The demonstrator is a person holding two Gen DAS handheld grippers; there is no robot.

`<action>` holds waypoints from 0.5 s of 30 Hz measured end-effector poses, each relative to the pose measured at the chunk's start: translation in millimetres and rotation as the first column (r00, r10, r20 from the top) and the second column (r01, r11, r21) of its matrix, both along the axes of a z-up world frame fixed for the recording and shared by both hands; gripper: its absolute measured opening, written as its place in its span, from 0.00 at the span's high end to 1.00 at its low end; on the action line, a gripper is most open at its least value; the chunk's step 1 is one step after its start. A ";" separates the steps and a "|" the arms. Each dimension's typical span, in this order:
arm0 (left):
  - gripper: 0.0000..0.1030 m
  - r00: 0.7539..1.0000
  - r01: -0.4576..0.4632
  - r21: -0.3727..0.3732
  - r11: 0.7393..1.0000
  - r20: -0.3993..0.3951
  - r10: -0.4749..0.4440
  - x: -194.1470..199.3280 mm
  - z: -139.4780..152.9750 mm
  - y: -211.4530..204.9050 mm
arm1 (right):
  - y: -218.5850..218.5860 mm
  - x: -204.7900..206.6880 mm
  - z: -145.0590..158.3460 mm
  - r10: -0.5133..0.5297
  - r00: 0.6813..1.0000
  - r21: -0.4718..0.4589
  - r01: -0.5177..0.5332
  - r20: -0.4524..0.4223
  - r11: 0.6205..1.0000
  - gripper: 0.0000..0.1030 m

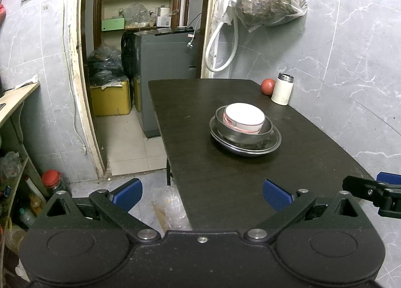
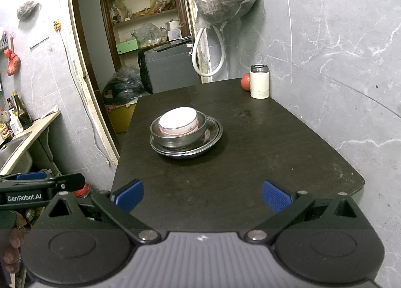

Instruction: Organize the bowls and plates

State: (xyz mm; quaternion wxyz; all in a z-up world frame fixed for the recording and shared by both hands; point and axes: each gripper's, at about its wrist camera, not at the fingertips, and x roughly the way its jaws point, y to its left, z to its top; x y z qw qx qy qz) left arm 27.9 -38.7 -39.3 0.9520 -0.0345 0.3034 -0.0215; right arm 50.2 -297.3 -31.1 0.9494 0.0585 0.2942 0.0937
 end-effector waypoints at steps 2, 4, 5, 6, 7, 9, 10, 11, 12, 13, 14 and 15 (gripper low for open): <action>0.01 1.000 -0.003 0.000 1.000 0.000 0.003 -0.4 -0.3 0.3 | 0.2 -0.1 0.1 0.001 1.000 -0.001 -0.001 0.000 1.000 0.00; 0.01 1.000 -0.001 0.000 1.000 0.001 0.001 -0.3 -0.5 0.4 | 0.7 -0.2 0.1 0.001 1.000 -0.001 -0.001 0.000 1.000 0.00; 0.01 1.000 -0.001 0.000 1.000 0.000 0.001 -0.2 -0.3 0.1 | 0.8 -0.2 0.1 0.001 1.000 -0.001 -0.001 0.000 1.000 0.00; 0.01 1.000 -0.001 0.001 1.000 0.000 0.001 -0.3 -0.3 0.4 | 0.7 -0.3 0.0 0.001 1.000 -0.001 -0.001 0.000 1.000 0.00; 0.01 1.000 -0.001 0.000 1.000 0.000 0.001 -0.1 -0.2 0.0 | 0.7 -0.3 0.0 0.001 1.000 -0.001 -0.001 0.000 1.000 0.00; 0.01 1.000 -0.002 0.000 1.000 0.000 0.002 0.0 -0.4 0.4 | 0.7 -0.2 0.0 0.001 1.000 -0.001 -0.001 -0.001 1.000 0.00; 0.01 1.000 -0.002 0.000 1.000 -0.001 0.002 0.0 -0.4 0.3 | 1.0 -0.3 0.2 0.002 1.000 -0.002 -0.002 -0.001 1.000 0.00; 0.01 1.000 -0.001 0.000 1.000 0.000 0.001 0.0 -0.3 0.1 | 1.9 -0.7 0.1 0.004 1.000 -0.002 -0.004 0.000 1.000 0.00; 0.01 1.000 -0.001 0.000 1.000 -0.001 0.001 0.0 -0.3 0.2 | 2.1 -1.0 -0.1 0.004 1.000 -0.002 -0.004 -0.001 1.000 0.00; 0.01 1.000 -0.001 0.000 1.000 -0.002 0.001 0.1 -0.5 0.5 | 2.2 -1.0 -0.2 0.004 1.000 -0.002 -0.004 -0.002 1.000 0.00; 0.01 1.000 -0.001 0.000 1.000 -0.002 0.001 0.0 -0.5 0.5 | 2.0 -1.1 -0.4 0.003 1.000 -0.001 -0.003 -0.003 1.000 0.00; 0.01 1.000 -0.002 0.000 1.000 -0.003 0.002 -0.4 -1.0 1.1 | 1.7 -1.1 -0.7 0.002 1.000 0.000 -0.002 -0.003 1.000 0.00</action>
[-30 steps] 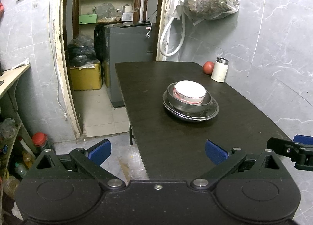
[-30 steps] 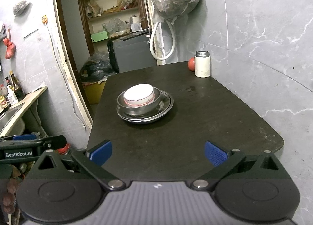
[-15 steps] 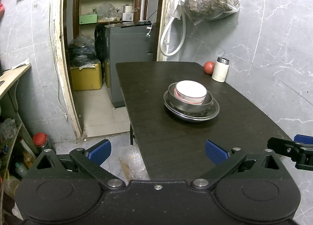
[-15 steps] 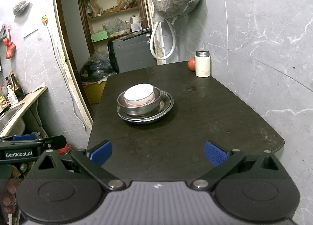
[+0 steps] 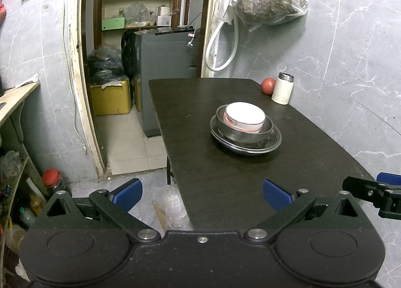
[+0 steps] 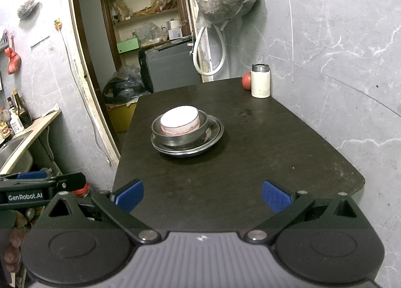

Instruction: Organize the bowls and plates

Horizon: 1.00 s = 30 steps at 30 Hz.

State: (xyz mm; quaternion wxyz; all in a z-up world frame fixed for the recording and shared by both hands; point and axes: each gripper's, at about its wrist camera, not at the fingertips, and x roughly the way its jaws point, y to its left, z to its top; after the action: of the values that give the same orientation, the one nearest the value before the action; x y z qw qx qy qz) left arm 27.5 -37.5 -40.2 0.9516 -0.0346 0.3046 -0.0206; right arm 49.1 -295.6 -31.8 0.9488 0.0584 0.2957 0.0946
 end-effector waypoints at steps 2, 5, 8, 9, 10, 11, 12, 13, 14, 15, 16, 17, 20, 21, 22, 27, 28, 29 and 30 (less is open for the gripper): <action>0.01 1.000 -0.001 0.000 1.000 0.000 0.001 -0.2 -0.6 0.3 | -0.3 0.1 -0.4 -0.002 1.000 0.002 0.002 -0.001 1.000 0.00; 0.01 1.000 -0.003 0.000 1.000 -0.001 0.003 -0.4 -1.2 0.4 | 0.5 0.7 -0.2 0.000 1.000 0.001 0.000 -0.002 1.000 0.00; 0.01 1.000 -0.004 -0.001 1.000 -0.001 0.004 -0.3 -1.6 1.5 | 0.4 1.5 -0.2 0.001 1.000 0.002 -0.001 -0.005 1.000 0.00; 0.01 1.000 -0.003 -0.001 1.000 -0.002 0.003 -0.3 -1.5 1.7 | -0.1 2.0 -0.5 0.001 1.000 0.002 -0.001 -0.006 1.000 0.00; 0.01 1.000 -0.003 -0.001 1.000 -0.002 0.003 -0.2 -1.4 1.8 | 0.0 2.2 -0.3 0.001 1.000 0.002 -0.001 -0.006 1.000 0.00; 0.01 1.000 -0.003 -0.002 1.000 -0.004 0.003 -0.3 -1.8 2.8 | -0.1 2.2 -0.4 0.001 1.000 0.002 -0.001 -0.006 1.000 0.00; 0.01 1.000 -0.004 -0.001 1.000 -0.005 0.004 -0.2 -2.5 2.2 | -0.1 2.3 -0.4 0.002 1.000 0.002 -0.002 -0.006 1.000 0.00; 0.01 1.000 -0.004 0.000 1.000 -0.006 0.004 -0.3 -3.1 2.7 | 0.0 2.4 -0.3 0.002 1.000 0.003 -0.002 -0.007 1.000 0.00; 0.01 1.000 -0.004 0.001 1.000 -0.007 0.004 -0.4 -3.5 3.4 | -0.1 2.3 -0.3 0.002 1.000 0.003 -0.002 -0.006 1.000 0.00; 0.01 1.000 -0.004 0.001 1.000 -0.007 0.004 -0.6 -3.9 4.4 | -0.2 2.2 -0.4 0.002 1.000 0.002 -0.002 -0.006 1.000 0.00; 0.01 1.000 -0.004 0.001 1.000 -0.008 0.004 -0.2 -4.2 4.6 | -0.2 2.3 -0.3 0.002 1.000 0.002 -0.002 -0.006 1.000 0.00; 0.01 1.000 -0.004 0.001 1.000 -0.008 0.004 -0.1 -4.1 4.4 | -0.2 2.5 -0.2 0.002 1.000 0.003 -0.002 -0.007 1.000 0.00; 0.01 1.000 -0.003 0.002 1.000 -0.006 0.003 0.0 -3.7 3.6 | -0.7 2.6 -0.2 0.001 1.000 0.004 0.000 -0.007 1.000 0.00; 0.01 1.000 -0.003 0.003 1.000 -0.006 0.003 0.8 -3.6 1.8 | -0.6 2.4 -0.9 0.001 1.000 0.005 -0.001 -0.007 1.000 0.00; 0.01 1.000 -0.002 0.004 1.000 -0.006 0.002 0.9 -4.1 2.2 | -0.5 2.4 -1.3 0.001 1.000 0.006 -0.001 -0.007 1.000 0.00; 0.01 1.000 -0.002 0.004 1.000 -0.006 0.002 0.7 -4.4 3.0 | -0.7 2.5 -1.2 0.001 1.000 0.005 -0.001 -0.008 1.000 0.00; 0.01 1.000 -0.002 0.004 1.000 -0.006 0.002 0.8 -4.1 2.5 | -0.7 2.5 -1.2 0.001 1.000 0.006 -0.001 -0.008 1.000 0.00; 0.01 1.000 -0.002 0.004 1.000 -0.006 0.002 1.0 -3.8 2.0 | -0.6 2.5 -1.1 0.001 1.000 0.006 -0.001 -0.008 1.000 0.00; 0.01 1.000 -0.002 0.004 1.000 -0.007 0.002 0.8 -4.3 3.2 | -0.8 2.5 -1.2 0.001 1.000 0.006 -0.001 -0.008 1.000 0.00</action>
State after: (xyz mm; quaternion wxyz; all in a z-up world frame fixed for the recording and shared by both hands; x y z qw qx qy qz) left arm 28.3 -34.3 -44.5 0.9507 -0.0329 0.3078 -0.0190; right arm 51.6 -296.4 -33.0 0.9474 0.0614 0.2991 0.0955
